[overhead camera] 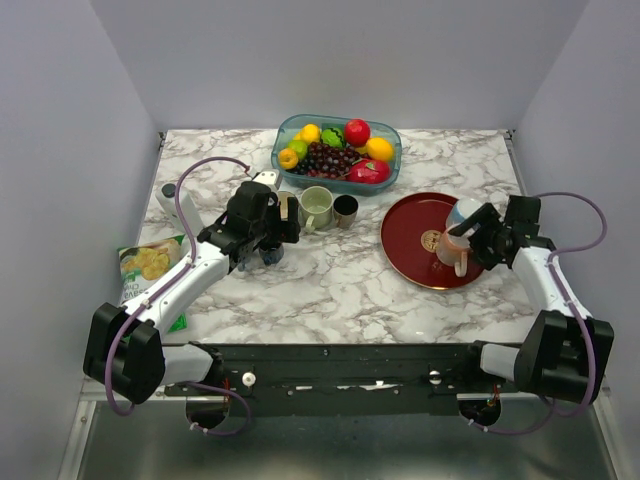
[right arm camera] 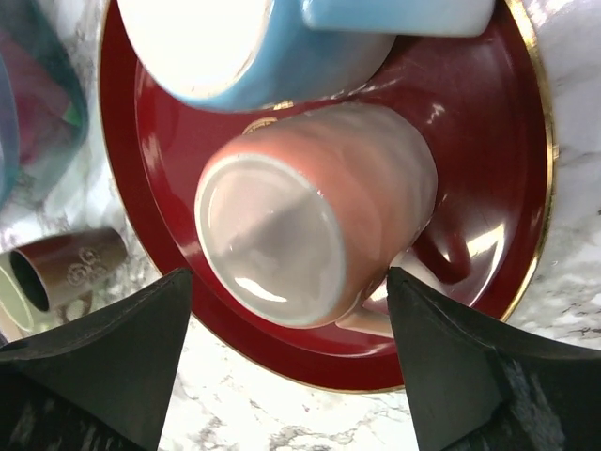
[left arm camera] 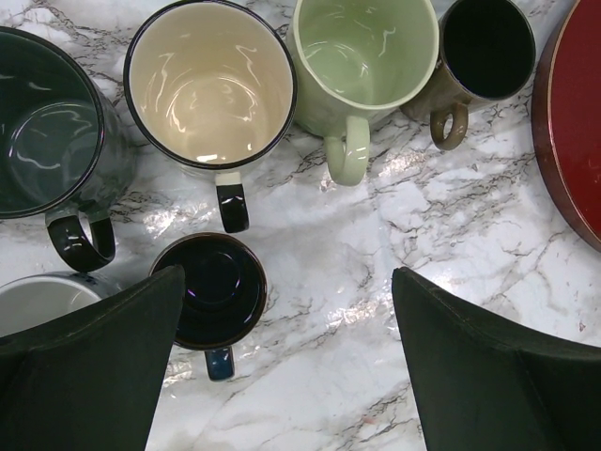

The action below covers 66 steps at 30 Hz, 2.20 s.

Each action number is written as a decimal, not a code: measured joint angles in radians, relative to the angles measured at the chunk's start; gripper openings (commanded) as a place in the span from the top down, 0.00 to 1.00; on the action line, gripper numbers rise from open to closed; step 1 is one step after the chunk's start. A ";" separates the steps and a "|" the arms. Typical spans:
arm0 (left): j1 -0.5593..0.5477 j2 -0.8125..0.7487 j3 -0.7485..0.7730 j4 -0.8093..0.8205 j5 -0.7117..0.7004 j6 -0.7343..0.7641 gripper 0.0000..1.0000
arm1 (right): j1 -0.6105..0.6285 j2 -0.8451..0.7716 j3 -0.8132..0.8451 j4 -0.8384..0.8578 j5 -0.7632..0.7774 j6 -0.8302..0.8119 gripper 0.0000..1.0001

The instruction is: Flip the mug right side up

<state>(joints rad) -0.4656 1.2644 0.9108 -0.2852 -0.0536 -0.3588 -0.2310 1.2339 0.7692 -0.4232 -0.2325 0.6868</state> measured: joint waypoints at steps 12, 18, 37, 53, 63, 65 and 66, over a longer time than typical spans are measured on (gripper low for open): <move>0.000 0.000 -0.008 0.005 0.003 -0.005 0.01 | 0.222 0.006 0.035 -0.074 0.167 -0.054 0.19; 0.000 0.000 -0.011 0.007 0.003 -0.008 0.01 | 0.267 0.044 0.079 -0.118 0.288 -0.064 0.31; 0.000 0.000 -0.011 0.007 0.003 -0.008 0.01 | 0.444 0.141 0.110 -0.140 0.499 -0.076 0.65; 0.001 0.000 0.002 -0.013 0.004 -0.008 0.01 | 0.481 0.206 0.153 -0.150 0.563 -0.073 0.99; 0.002 0.000 0.118 -0.038 0.055 -0.010 0.01 | 0.481 0.156 0.275 -0.189 0.449 -0.111 0.99; 0.002 0.000 0.132 -0.039 0.075 -0.010 0.01 | 0.481 0.129 0.303 -0.188 0.399 -0.109 0.99; 0.002 0.002 0.140 -0.039 0.087 -0.012 0.01 | 0.481 0.116 0.316 -0.184 0.366 -0.103 0.99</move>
<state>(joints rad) -0.4641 1.2659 1.0508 -0.3244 0.0330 -0.3706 0.2497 1.3495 1.0855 -0.6075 0.1333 0.5835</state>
